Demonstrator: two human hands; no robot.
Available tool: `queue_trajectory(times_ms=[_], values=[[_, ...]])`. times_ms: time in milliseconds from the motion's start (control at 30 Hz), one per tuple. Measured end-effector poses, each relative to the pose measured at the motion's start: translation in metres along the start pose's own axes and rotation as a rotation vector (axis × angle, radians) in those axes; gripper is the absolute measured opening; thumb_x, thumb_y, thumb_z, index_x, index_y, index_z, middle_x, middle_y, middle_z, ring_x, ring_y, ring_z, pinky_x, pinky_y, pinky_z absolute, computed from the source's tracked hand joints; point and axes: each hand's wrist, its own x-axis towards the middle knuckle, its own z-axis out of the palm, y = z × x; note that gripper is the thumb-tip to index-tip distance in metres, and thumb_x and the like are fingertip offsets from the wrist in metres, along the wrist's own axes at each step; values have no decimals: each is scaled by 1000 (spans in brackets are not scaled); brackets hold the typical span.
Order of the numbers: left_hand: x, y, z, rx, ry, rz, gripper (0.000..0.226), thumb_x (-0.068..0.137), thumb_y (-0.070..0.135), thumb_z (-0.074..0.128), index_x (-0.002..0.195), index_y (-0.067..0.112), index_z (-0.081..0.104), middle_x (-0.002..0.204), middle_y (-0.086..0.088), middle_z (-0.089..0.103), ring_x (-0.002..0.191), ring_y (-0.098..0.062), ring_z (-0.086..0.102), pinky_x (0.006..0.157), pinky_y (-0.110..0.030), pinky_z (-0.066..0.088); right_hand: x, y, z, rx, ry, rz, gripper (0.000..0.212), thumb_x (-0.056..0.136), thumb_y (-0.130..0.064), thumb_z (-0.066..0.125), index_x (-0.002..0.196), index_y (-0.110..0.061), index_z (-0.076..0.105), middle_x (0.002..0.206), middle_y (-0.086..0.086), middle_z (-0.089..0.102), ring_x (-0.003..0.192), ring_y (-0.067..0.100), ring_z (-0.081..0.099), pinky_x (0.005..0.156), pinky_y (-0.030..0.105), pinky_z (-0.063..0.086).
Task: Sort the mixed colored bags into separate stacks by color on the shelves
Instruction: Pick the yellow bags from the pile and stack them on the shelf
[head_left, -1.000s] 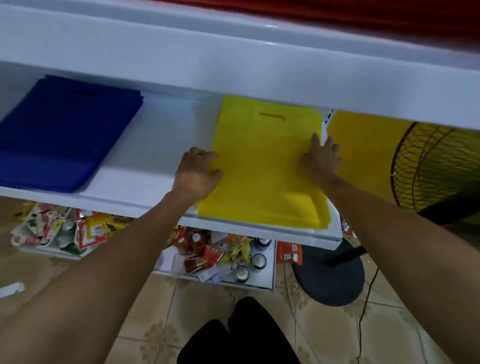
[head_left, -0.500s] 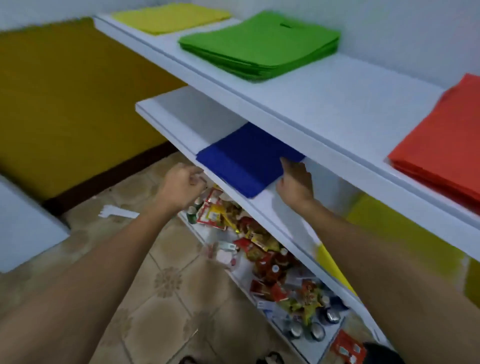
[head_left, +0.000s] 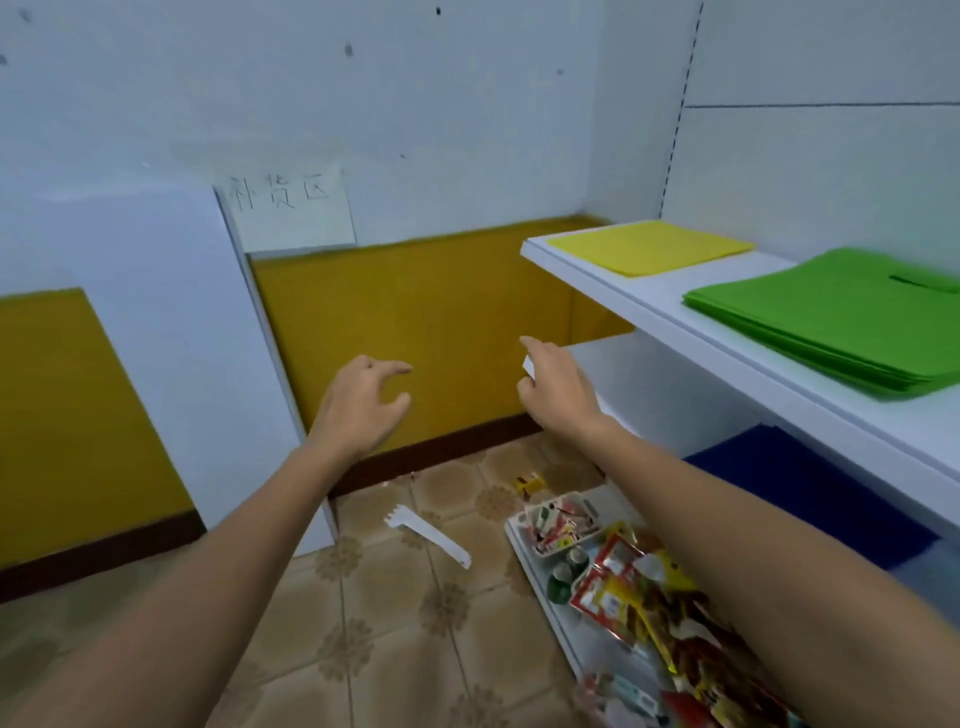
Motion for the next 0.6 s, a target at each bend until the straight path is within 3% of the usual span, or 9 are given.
queue_trajectory(times_ms=[367, 600], values=[[102, -17, 17, -67, 27, -31, 37, 91, 22, 53, 128, 22, 52, 119, -4, 50, 109, -18, 51, 84, -26, 38, 142, 14, -3, -10, 55, -9, 57, 92, -11, 45, 146, -10, 27, 139, 12, 44, 129, 26, 41, 101, 37, 39], [175, -51, 24, -47, 20, -19, 36, 90, 24, 54, 126, 23, 54, 119, -3, 50, 106, -16, 52, 84, -25, 38, 214, 18, 38, 52, -10, -22, 56, 92, -10, 46, 145, -10, 28, 138, 12, 46, 125, 25, 46, 98, 37, 43]])
